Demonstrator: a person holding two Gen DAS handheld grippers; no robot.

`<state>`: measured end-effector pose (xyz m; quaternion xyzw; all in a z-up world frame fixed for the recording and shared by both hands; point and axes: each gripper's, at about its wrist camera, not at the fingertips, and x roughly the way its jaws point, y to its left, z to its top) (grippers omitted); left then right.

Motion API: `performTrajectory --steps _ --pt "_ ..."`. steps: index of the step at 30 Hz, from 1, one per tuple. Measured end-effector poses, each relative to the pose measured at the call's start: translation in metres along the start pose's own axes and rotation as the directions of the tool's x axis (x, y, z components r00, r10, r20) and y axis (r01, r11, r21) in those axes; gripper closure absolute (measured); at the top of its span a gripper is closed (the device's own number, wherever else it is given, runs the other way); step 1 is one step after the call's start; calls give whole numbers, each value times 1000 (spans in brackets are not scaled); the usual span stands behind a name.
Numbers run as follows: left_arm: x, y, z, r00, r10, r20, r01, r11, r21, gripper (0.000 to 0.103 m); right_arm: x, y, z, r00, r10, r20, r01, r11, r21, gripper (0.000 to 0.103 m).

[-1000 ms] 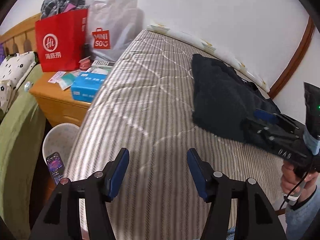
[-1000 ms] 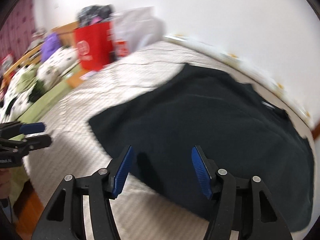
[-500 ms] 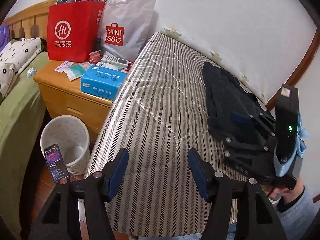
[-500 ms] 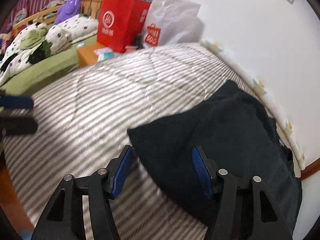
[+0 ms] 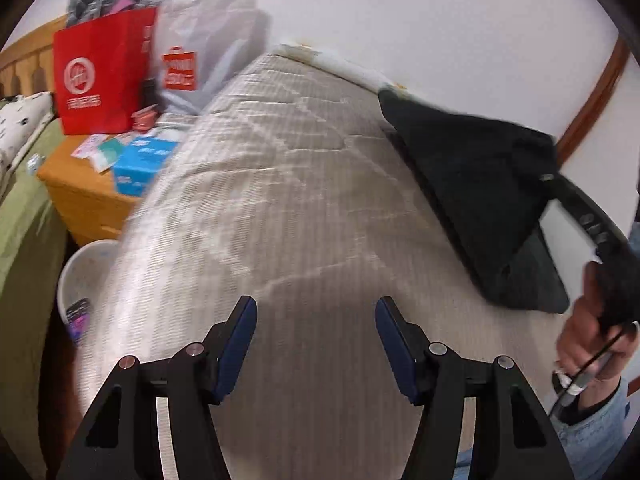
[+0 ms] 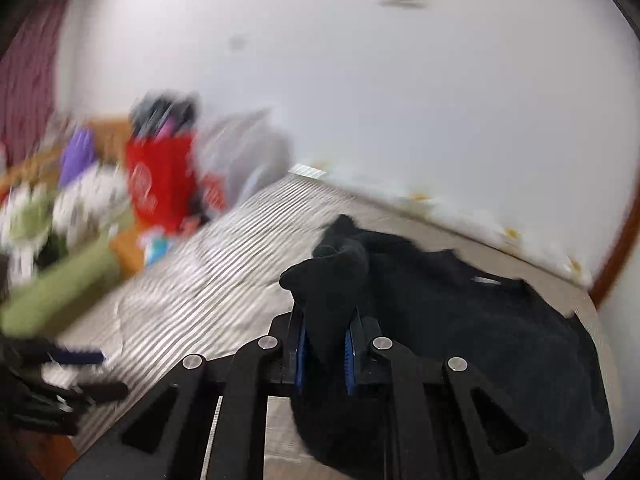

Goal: Fold small clothes
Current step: 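Grasp the folded sweatshirt with the right tool and lift it off the mattress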

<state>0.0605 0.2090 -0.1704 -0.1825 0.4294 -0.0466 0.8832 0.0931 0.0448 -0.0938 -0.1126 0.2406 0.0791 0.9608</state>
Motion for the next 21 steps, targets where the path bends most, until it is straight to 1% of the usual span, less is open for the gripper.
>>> performTrajectory --steps 2,4,6,8,10,13,14,15,16,17,18,19,21 --pt "5 -20 4 1000 -26 -1 26 999 19 44 -21 -43 1 999 -20 33 17 997 81 90" --pt "13 -47 8 999 -53 -5 53 997 51 44 -44 -87 -4 996 -67 65 57 987 148 90" --pt "22 -73 10 997 -72 -18 74 994 87 44 -64 -132 -17 988 -124 87 102 970 221 90" --pt "32 -99 9 995 -90 -35 94 987 127 44 -82 -173 -38 984 -154 93 119 945 304 90" --pt "41 -124 5 992 -112 -56 120 978 169 44 -89 -213 -64 982 -182 60 144 909 391 90" --pt "56 -158 -4 987 -140 -83 156 961 230 44 -86 -264 -108 976 -213 -46 207 839 503 89" --pt "59 -165 -6 985 -148 -89 165 956 243 44 -83 -276 -124 974 -211 -82 222 819 529 89" --pt "63 -174 -10 982 -159 -98 180 949 258 44 -79 -289 -140 974 -192 -118 225 797 560 88" --pt "66 -183 -14 980 -172 -105 194 943 271 44 -77 -297 -153 977 -161 -137 211 782 587 87" --pt "68 -189 -17 977 -182 -107 205 937 282 44 -77 -304 -164 981 -126 -146 189 767 613 83" --pt "68 -196 -20 975 -197 -101 219 931 292 43 -78 -306 -170 983 -112 -147 180 759 625 76" --pt "69 -202 -24 972 -214 -95 233 923 305 40 -80 -306 -174 983 -116 -145 182 758 626 73" --pt "71 -215 -30 970 -225 -97 244 910 334 38 -85 -304 -175 986 -118 -121 168 774 611 60"
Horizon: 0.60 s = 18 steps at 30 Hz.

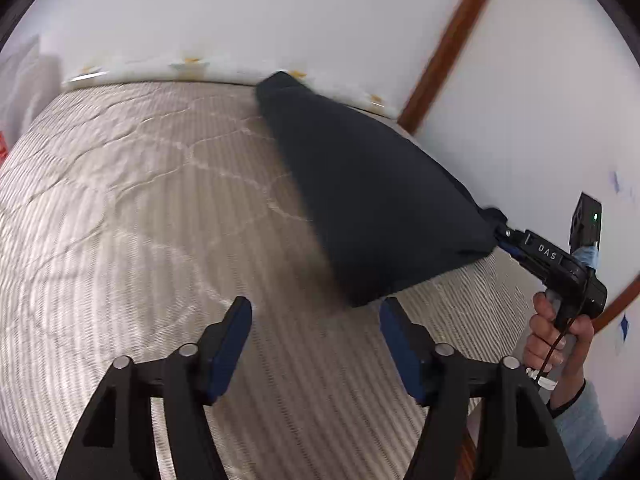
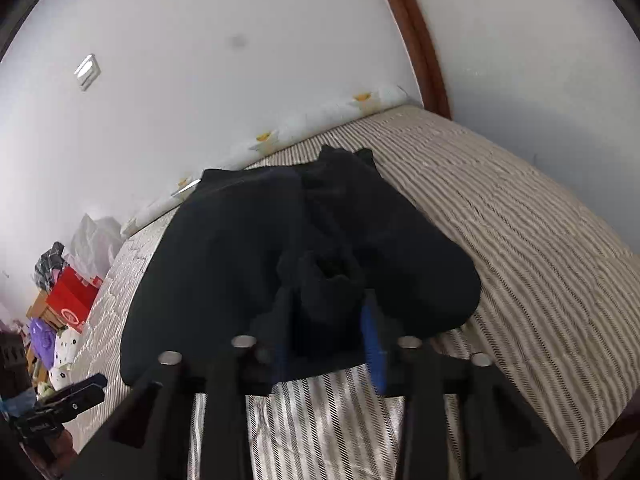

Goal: Fold small clothes

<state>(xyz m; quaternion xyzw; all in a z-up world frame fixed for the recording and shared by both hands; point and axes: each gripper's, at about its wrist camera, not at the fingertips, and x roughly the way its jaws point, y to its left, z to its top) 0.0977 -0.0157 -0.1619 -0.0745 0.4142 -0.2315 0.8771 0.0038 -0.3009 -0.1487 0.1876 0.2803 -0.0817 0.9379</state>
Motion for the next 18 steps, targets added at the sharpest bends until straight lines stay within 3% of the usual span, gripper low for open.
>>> performTrajectory --steps 3,13,17,18 --pt "8 -15 -2 1000 4 -9 -4 999 41 37 5 6 3 998 70 -6 -70 998 -2 48" --pt "52 -40 8 994 93 -59 -87 992 94 37 60 6 22 996 79 -44 -75 994 84 48" --pt "62 -48 11 990 130 -60 -123 987 106 37 75 11 38 996 59 -62 -55 996 76 80" --pt "65 -49 11 988 142 -60 -135 985 108 37 76 12 42 996 58 -64 -54 996 69 82"
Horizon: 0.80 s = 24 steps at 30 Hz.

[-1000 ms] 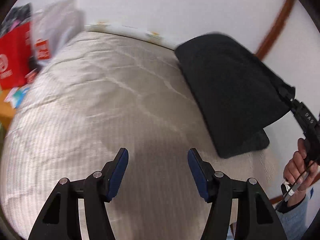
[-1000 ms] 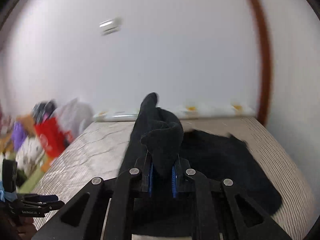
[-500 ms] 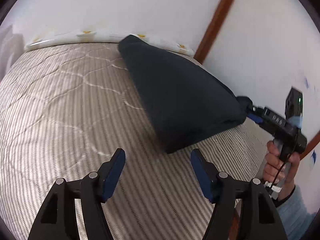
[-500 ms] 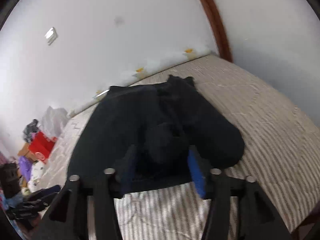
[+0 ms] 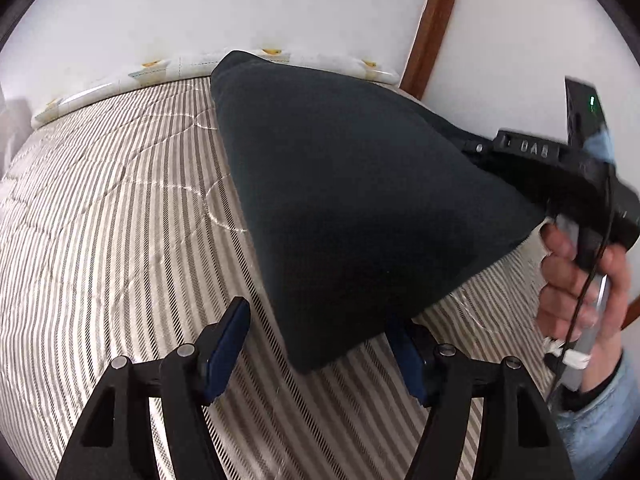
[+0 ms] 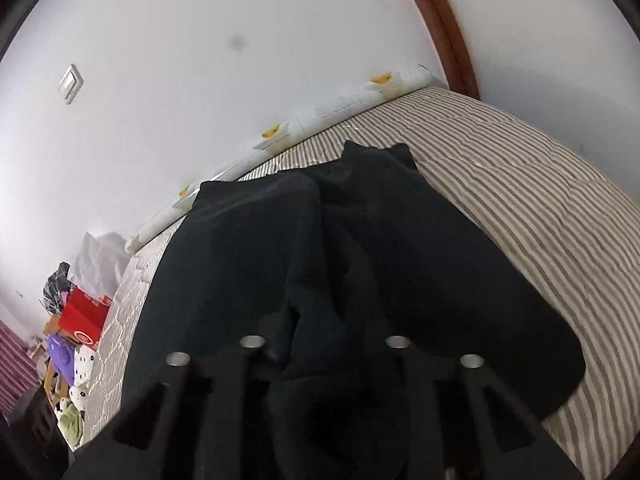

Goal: Fold small clothes

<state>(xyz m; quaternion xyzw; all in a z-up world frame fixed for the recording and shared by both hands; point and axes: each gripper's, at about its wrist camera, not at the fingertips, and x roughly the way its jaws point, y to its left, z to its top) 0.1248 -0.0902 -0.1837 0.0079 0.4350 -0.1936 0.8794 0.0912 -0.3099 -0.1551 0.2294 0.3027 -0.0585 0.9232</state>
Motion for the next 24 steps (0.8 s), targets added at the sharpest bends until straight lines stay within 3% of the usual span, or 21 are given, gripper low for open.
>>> performTrajectory --steps 6,8,10,12,16,18,20,24 --pt "9 -7 5 999 45 -1 -45 999 -4 35 -11 11 18 999 2 52 3 995 -103 90" --pt "10 -7 6 999 49 -3 -49 999 -3 35 -31 9 22 989 15 147 2 993 -118 92" --pt "9 -9 6 999 49 -5 -49 999 2 35 -64 -2 21 959 46 279 -20 995 -96 92" --pt "9 -10 6 999 40 -6 -40 999 5 35 -82 -19 18 945 9 327 14 998 -68 92" --pt "8 -14 6 1000 17 -10 -17 1000 8 35 -55 -57 8 974 -108 198 115 993 -29 91" --pt "8 -18 5 1000 13 -7 -13 1000 6 38 -42 -72 2 987 -104 119 105 994 -5 88" --pt "7 -21 6 1000 18 -4 -18 1000 6 39 -45 -74 -2 986 -121 118 123 992 -13 84" --pt "-1 -26 6 1000 19 17 -19 1000 20 43 -63 -71 -10 972 -191 138 199 979 -41 54"
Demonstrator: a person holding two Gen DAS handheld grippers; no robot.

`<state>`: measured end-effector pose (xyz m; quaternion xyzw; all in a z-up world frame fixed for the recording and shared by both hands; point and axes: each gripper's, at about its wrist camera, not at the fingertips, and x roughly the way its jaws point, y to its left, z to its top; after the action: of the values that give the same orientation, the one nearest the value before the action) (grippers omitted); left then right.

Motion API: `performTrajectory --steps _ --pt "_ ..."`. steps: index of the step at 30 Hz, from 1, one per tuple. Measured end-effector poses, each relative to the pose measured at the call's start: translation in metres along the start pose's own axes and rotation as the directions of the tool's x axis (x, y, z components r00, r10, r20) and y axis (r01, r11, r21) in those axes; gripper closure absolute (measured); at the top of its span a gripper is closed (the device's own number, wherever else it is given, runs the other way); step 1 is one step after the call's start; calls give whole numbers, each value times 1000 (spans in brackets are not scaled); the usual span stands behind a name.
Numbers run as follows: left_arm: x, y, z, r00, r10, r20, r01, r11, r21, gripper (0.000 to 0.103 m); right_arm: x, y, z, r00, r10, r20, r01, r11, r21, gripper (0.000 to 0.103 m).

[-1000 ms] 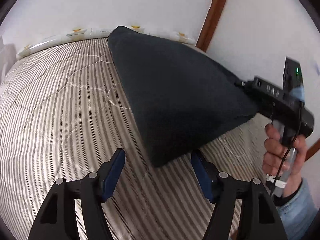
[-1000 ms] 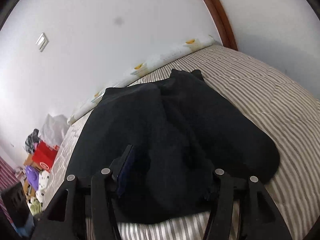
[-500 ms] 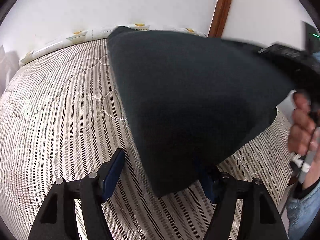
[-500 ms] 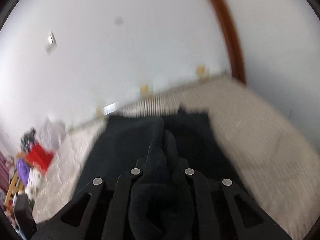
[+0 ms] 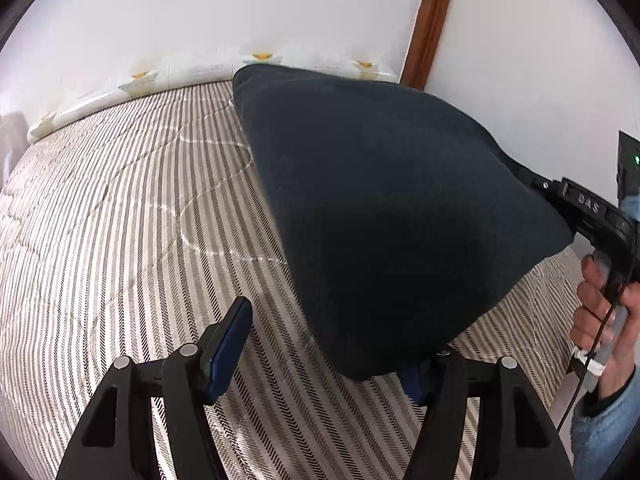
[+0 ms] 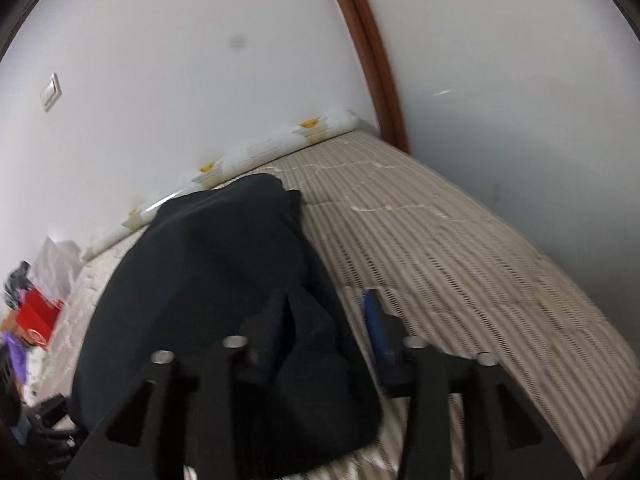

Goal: Fold small clothes

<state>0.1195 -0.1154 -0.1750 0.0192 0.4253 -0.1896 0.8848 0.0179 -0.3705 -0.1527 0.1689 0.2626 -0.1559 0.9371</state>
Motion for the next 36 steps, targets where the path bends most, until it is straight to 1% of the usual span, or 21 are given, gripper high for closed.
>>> performTrajectory --steps 1,2,3,4,6,7,8,9,11,12,14,17,22,27,28,29,31,34,35,36 --pt "-2 -2 -1 1000 -4 10 4 1000 0 46 -2 -1 -2 1000 -3 -7 3 1000 -5 51" --pt "-3 -4 -1 1000 -7 17 7 1000 -2 51 0 -2 -5 1000 2 -28 -2 1000 -2 47" --pt "-3 -5 0 1000 -9 22 9 1000 -2 54 3 -3 -6 999 10 -43 -10 1000 7 47" --pt "-1 -6 2 1000 -8 25 8 1000 0 61 7 -3 -7 998 17 -58 -16 1000 20 47" --pt "-1 -10 4 999 20 47 -19 1000 -6 68 19 -4 -9 996 28 -79 -24 999 48 48" --pt "-2 -8 5 998 26 58 -24 999 -22 72 25 -3 -9 996 36 -87 -32 998 57 51" --pt "-3 -6 6 997 16 69 -13 999 -39 76 32 -1 -8 993 72 -92 -66 996 61 71" --pt "-6 -3 6 996 7 89 -1 998 -59 77 35 0 -7 992 90 -94 -84 994 63 79" --pt "-10 0 6 994 15 112 -8 998 -62 81 37 9 -5 995 57 -85 -53 998 46 82" --pt "-10 1 9 992 34 123 -26 998 -65 81 37 16 -4 995 51 -85 -48 998 28 83" --pt "-17 10 9 988 63 143 -50 994 -94 82 41 30 -2 993 64 -96 -63 998 16 83" --pt "-28 39 7 988 64 138 -41 985 -166 83 47 54 -2 989 93 -114 -93 996 0 83" --pt "-48 90 -2 983 125 134 -95 973 -210 83 61 112 -8 979 153 -137 -159 987 -32 83" --pt "-71 144 -21 976 185 117 -146 949 -279 83 69 172 -22 954 243 -176 -260 962 -81 83" --pt "-73 150 -26 977 185 111 -146 945 -292 83 67 181 -27 949 259 -178 -279 955 -102 83" --pt "-74 157 -29 978 179 104 -141 943 -301 83 64 185 -30 947 268 -176 -291 949 -121 83" --pt "-74 163 -36 984 150 92 -117 947 -299 83 53 186 -37 948 277 -160 -301 941 -153 82" --pt "-73 165 -43 985 149 89 -119 953 -279 80 37 171 -42 953 266 -143 -286 946 -153 78" --pt "-74 164 -44 985 147 89 -118 954 -277 80 31 166 -42 957 257 -135 -277 948 -158 75" --pt "-78 167 -49 987 137 87 -108 954 -279 80 22 160 -42 963 239 -124 -258 952 -167 74"
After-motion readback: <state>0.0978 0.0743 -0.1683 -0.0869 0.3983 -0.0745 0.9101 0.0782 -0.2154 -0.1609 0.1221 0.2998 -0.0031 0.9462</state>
